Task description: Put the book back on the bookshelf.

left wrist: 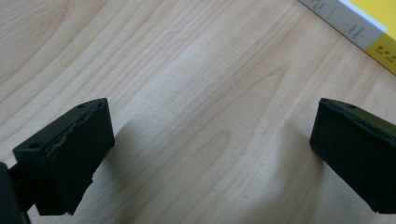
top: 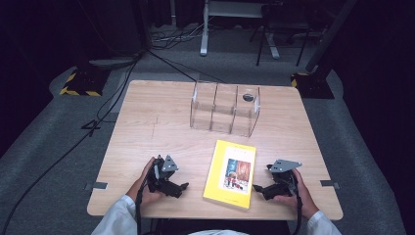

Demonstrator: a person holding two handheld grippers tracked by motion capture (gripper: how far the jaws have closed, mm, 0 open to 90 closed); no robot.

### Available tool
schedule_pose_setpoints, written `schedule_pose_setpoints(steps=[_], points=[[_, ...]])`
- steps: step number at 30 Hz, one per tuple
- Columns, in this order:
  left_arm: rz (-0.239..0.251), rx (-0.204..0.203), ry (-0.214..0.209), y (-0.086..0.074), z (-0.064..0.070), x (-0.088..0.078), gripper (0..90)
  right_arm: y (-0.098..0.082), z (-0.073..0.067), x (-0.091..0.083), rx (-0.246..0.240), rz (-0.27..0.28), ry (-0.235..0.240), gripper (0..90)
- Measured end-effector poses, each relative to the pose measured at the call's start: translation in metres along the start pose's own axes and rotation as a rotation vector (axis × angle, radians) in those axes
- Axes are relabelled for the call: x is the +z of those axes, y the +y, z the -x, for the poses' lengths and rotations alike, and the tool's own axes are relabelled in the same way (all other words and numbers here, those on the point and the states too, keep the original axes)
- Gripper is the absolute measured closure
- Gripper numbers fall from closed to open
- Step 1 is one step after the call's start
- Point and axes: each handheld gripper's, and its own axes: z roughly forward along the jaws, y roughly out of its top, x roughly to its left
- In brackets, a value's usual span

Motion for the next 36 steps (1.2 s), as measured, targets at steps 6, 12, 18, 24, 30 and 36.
schedule_pose_setpoints(steps=[6,12,18,24,30,36], points=[[0.001,0.064,-0.057,-0.002,0.013,-0.002,0.2,-0.008,0.007,-0.009,-0.006,0.024,0.012,11.6],[0.001,0.079,-0.072,0.000,0.027,0.001,0.2,-0.007,0.012,-0.011,-0.035,0.004,0.037,11.9],[0.002,0.074,-0.060,-0.001,0.034,0.000,0.6,0.008,0.011,-0.011,-0.090,-0.063,0.089,35.9],[0.002,0.094,-0.080,0.000,0.039,0.001,0.6,0.025,0.010,0.000,-0.171,-0.086,0.155,52.1],[0.001,0.099,-0.085,0.005,0.044,0.006,0.6,0.028,0.007,-0.001,-0.191,-0.118,0.182,61.7],[0.001,0.105,-0.092,0.011,0.049,0.011,0.6,0.045,0.004,0.003,-0.229,-0.240,0.215,68.6]])
